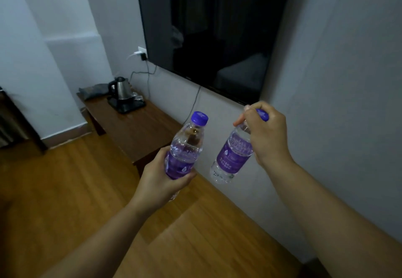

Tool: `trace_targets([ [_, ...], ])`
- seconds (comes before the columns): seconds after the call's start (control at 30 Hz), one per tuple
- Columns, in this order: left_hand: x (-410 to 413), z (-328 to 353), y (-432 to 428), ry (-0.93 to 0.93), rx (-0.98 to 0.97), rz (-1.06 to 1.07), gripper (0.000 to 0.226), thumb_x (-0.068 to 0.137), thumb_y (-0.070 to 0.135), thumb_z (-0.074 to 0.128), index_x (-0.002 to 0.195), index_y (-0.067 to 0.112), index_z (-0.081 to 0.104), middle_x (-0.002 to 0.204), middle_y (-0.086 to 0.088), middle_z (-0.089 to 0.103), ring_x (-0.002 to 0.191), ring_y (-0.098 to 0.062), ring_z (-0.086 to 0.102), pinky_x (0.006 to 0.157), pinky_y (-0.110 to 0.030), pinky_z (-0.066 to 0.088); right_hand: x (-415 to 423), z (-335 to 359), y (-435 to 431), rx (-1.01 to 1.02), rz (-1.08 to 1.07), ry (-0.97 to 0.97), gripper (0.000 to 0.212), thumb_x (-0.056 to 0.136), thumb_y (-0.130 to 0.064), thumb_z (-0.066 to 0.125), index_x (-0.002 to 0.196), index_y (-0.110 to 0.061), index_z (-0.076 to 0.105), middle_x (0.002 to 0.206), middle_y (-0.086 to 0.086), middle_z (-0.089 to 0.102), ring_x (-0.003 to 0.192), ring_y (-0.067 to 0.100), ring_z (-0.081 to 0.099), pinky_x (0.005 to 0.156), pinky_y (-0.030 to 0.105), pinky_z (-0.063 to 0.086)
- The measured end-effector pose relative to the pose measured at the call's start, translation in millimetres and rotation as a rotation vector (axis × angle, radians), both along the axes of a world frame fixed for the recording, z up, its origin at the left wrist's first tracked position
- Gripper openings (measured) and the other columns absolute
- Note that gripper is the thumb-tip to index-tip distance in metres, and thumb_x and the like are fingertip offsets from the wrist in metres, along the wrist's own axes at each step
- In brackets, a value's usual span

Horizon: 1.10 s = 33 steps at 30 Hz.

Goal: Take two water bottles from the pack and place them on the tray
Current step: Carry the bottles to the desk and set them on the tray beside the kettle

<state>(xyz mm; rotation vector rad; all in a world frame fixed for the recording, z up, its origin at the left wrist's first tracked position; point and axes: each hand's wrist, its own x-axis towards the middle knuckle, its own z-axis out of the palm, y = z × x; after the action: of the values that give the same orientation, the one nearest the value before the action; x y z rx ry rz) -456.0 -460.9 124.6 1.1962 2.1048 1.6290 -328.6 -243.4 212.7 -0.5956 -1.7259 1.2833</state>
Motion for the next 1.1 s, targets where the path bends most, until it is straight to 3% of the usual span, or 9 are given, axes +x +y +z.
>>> trace_targets([
  [0.2, -105, -1, -9, 0.032, 0.006, 0.062, 0.079, 0.069, 0.056, 0.084, 0.136, 0.029, 0.051, 0.122, 0.028, 0.065, 0.108, 0.005, 0.067, 0.080, -0.008, 0.054, -112, -3, -10, 0.025, 0.073, 0.019, 0.015, 0.091, -0.038, 0.062, 0.077, -0.033, 0.064, 0.074, -0.006, 0.074, 0.071, 0.007, 0.074, 0.059, 0.014, 0.055],
  [0.5, -292, 18, 6, 0.084, -0.050, 0.136, 0.068, 0.068, 0.061, 0.084, 0.125, 0.058, 0.047, 0.121, 0.033, 0.064, 0.108, 0.009, 0.065, 0.075, -0.004, 0.053, -308, -7, 13, -0.031, 0.117, 0.041, 0.016, 0.095, -0.033, 0.062, 0.084, -0.021, 0.065, 0.071, -0.010, 0.074, 0.068, 0.004, 0.073, 0.059, 0.011, 0.053],
  [0.7, -405, 27, 6, 0.066, -0.033, 0.148, 0.077, 0.069, 0.056, 0.083, 0.135, 0.035, 0.050, 0.120, 0.035, 0.063, 0.108, 0.010, 0.065, 0.077, -0.004, 0.052, -427, 9, 13, -0.017, 0.154, 0.026, 0.020, 0.092, -0.035, 0.061, 0.082, -0.019, 0.064, 0.075, -0.004, 0.075, 0.065, 0.006, 0.072, 0.056, 0.013, 0.053],
  [0.9, -516, 23, 0, 0.079, -0.018, 0.122, 0.067, 0.068, 0.057, 0.083, 0.124, 0.057, 0.046, 0.118, 0.039, 0.062, 0.107, 0.013, 0.064, 0.077, -0.003, 0.052, -532, 10, -1, -0.012, 0.117, 0.032, 0.019, 0.094, -0.033, 0.062, 0.080, -0.020, 0.064, 0.074, -0.002, 0.076, 0.064, 0.009, 0.072, 0.059, 0.018, 0.056],
  [1.1, -647, 13, -27, 0.089, -0.010, 0.011, 0.069, 0.070, 0.058, 0.084, 0.128, 0.053, 0.047, 0.121, 0.036, 0.062, 0.108, 0.011, 0.064, 0.080, -0.004, 0.052, -636, 7, -38, 0.009, 0.008, 0.030, 0.020, 0.097, -0.029, 0.060, 0.080, -0.020, 0.065, 0.075, -0.004, 0.075, 0.067, 0.007, 0.072, 0.059, 0.014, 0.054],
])
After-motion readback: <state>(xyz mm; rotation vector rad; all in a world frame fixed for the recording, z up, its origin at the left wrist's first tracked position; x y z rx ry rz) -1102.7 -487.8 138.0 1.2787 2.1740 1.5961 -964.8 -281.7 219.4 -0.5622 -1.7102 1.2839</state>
